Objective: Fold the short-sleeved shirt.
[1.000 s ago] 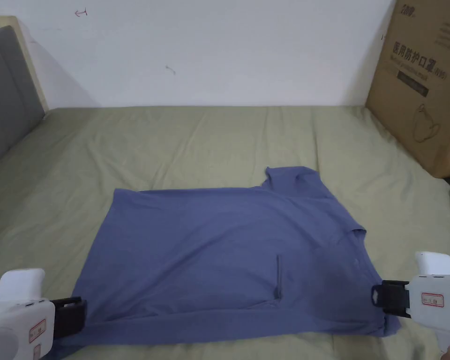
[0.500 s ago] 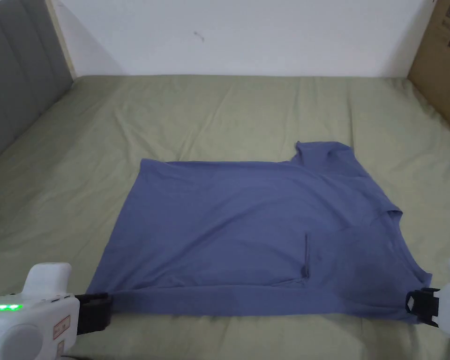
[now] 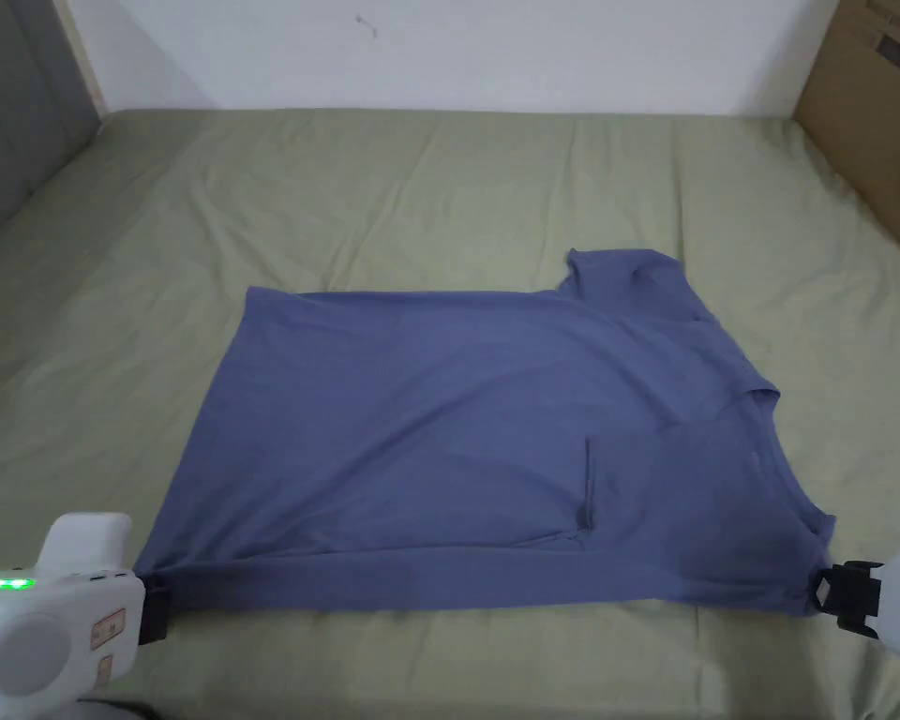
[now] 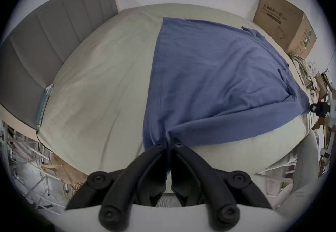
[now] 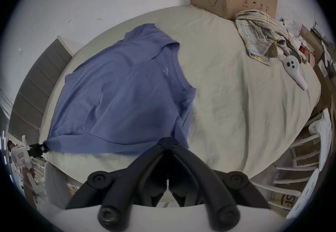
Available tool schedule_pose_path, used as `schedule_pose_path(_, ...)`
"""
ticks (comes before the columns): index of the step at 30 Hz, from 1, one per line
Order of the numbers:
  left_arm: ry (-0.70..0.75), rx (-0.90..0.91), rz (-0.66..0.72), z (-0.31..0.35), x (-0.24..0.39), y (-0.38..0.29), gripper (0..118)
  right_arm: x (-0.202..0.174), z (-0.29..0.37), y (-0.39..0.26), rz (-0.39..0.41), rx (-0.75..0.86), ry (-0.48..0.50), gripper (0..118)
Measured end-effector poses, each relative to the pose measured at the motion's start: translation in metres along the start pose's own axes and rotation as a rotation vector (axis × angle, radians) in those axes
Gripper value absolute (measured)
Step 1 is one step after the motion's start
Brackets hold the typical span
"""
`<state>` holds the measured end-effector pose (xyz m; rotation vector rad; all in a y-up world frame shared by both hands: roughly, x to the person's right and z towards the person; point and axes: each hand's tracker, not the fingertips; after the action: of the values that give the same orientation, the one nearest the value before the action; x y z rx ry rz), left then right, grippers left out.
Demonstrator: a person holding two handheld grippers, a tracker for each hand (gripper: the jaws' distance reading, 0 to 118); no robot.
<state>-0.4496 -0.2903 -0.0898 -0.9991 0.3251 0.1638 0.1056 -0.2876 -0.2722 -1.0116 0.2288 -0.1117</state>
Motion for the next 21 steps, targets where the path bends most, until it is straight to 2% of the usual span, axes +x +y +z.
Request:
schedule_pose_path(2,-0.001,0.005,0.012,0.001,0.000,-0.001,2,0.002,0.003,0.001,0.003,0.011,0.039,1)
schedule_pose_path(4,0.003,0.005,0.007,0.003,0.003,0.000,2,0.001,0.003,0.004,0.005,0.017,0.033,3)
schedule_pose_path(5,0.009,0.007,0.000,0.004,0.004,0.000,2,0.000,0.003,0.007,0.009,0.025,0.009,14)
schedule_pose_path(6,0.015,0.008,-0.005,0.004,0.005,0.000,2,-0.001,0.002,0.010,0.014,0.035,-0.014,34)
schedule_pose_path(8,0.020,0.008,-0.014,0.005,0.006,0.000,2,-0.002,0.000,0.016,0.019,0.039,-0.024,65)
schedule_pose_path(9,0.020,0.005,-0.013,0.005,0.006,0.000,2,-0.002,-0.002,0.018,0.019,0.040,-0.023,70)
schedule_pose_path(12,0.015,0.001,-0.005,0.005,0.004,0.000,2,0.001,-0.013,0.025,0.012,0.020,0.023,69)
schedule_pose_path(13,0.014,0.001,-0.002,0.005,0.003,0.000,2,0.001,-0.019,0.025,0.000,-0.006,0.030,64)
schedule_pose_path(14,0.013,-0.001,0.000,0.005,0.003,0.000,2,0.002,-0.025,0.024,-0.001,-0.030,0.045,43)
schedule_pose_path(15,0.013,-0.002,0.002,0.005,0.003,0.000,2,0.002,-0.031,0.021,0.005,-0.049,0.039,4)
schedule_pose_path(17,0.025,-0.008,0.001,0.005,0.002,0.000,2,-0.003,-0.038,0.012,0.026,-0.079,-0.031,4)
schedule_pose_path(21,0.030,-0.016,0.004,0.009,-0.004,0.002,2,0.003,-0.032,0.011,0.002,-0.041,0.005,4)
